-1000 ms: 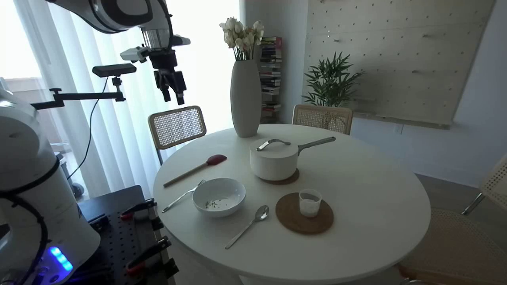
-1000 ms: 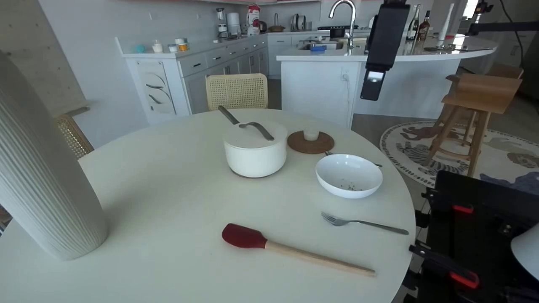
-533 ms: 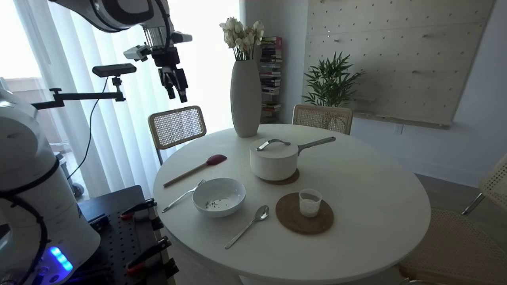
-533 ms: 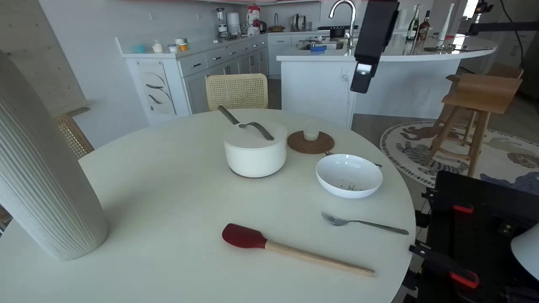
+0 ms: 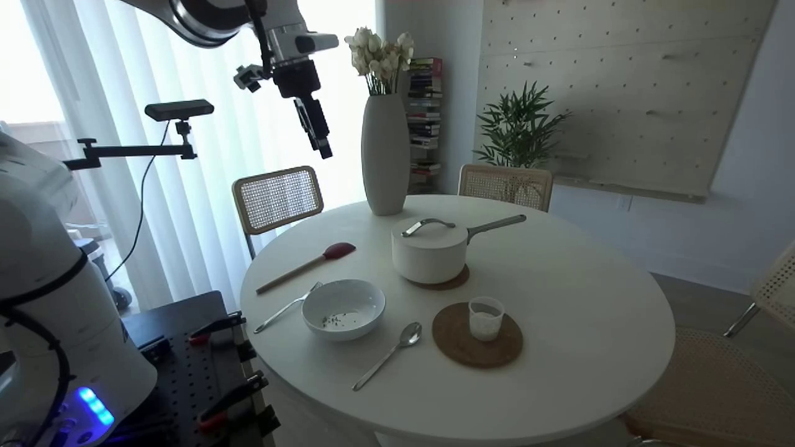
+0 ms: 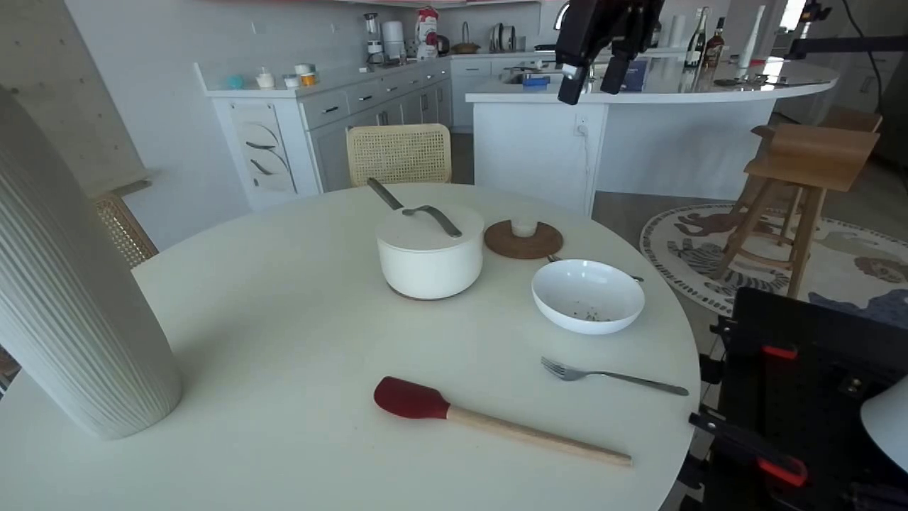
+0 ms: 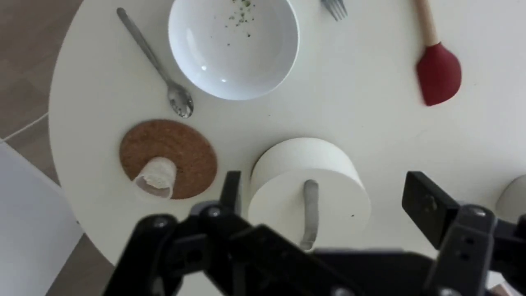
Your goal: Take the clear cup and place it at the left side of the white pot
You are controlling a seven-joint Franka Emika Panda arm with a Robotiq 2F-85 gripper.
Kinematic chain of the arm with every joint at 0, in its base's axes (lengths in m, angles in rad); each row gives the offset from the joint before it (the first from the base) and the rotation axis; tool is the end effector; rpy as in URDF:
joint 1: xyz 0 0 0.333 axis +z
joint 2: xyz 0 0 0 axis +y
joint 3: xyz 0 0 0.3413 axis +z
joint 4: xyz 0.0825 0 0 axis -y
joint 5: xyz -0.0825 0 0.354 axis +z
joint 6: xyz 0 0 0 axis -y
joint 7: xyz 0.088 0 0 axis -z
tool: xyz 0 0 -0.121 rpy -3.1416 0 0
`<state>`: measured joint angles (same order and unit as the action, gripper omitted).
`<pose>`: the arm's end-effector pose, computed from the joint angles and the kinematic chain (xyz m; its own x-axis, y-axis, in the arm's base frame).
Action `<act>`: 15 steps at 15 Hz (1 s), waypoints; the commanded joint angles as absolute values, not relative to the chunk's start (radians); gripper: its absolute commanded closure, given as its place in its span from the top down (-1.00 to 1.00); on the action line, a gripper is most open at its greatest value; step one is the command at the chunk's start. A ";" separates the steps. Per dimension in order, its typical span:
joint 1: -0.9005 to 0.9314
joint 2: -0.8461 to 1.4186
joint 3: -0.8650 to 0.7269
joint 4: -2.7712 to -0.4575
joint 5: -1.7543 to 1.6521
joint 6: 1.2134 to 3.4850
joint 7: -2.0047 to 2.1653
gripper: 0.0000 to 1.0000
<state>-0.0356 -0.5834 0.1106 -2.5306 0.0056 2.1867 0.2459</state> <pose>0.3539 0.0313 0.5119 0.9540 -0.1785 0.2407 -0.1831 -0.9831 -0.0031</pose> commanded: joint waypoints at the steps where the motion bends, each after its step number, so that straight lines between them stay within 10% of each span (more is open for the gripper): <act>1: -0.105 -0.495 0.059 -2.456 -0.034 2.225 0.263 1.00; 15: -0.207 -0.187 -0.111 -2.275 -0.018 2.379 0.291 1.00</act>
<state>-0.1982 -0.2628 -0.0967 -2.3297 -0.0264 2.3579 0.2594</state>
